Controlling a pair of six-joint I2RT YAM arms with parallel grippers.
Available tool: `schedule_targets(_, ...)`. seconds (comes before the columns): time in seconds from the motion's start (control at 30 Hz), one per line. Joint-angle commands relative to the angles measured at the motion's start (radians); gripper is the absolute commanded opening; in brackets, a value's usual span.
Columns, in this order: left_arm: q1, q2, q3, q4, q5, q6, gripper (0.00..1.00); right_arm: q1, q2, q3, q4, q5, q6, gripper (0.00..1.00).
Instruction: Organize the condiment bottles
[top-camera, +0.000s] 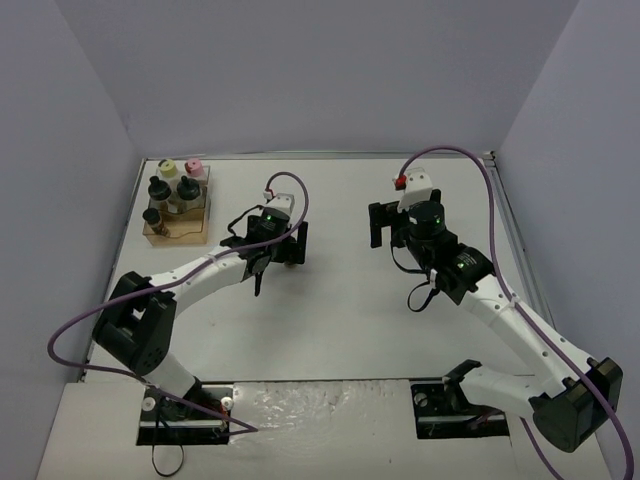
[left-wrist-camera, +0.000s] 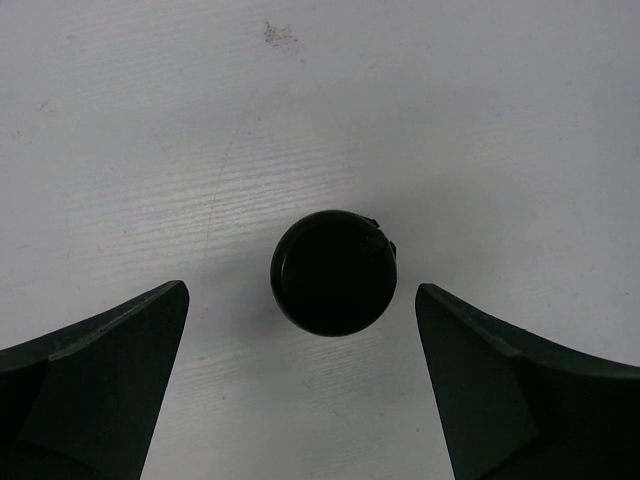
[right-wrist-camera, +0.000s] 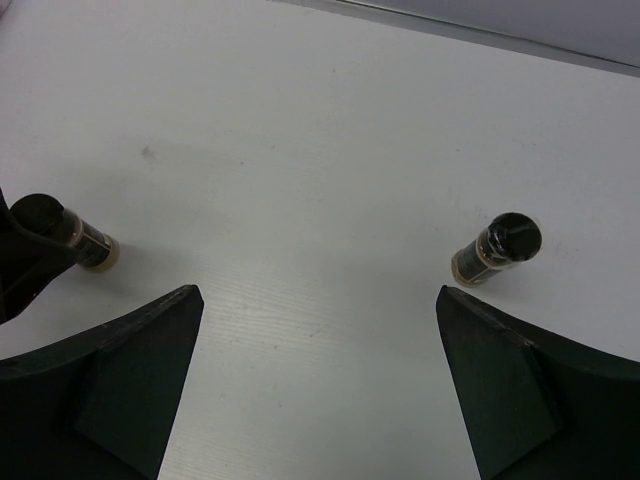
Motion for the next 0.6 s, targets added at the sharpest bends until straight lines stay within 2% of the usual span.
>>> schedule_targets(0.0,-0.014,0.012,0.088,0.049,-0.072,-0.024,0.92,-0.005,-0.032,-0.007,0.051,0.041,0.008,1.0)
schedule_targets(0.27,-0.015,0.055,0.099,0.058,-0.073,-0.045,0.77,-0.006,-0.046,-0.011,0.051,0.055,0.005,1.0)
schedule_targets(0.57,-0.015,0.066,0.101,0.058,-0.06,-0.057,0.56,-0.006,-0.045,-0.012,0.051,0.056,0.005,1.0)
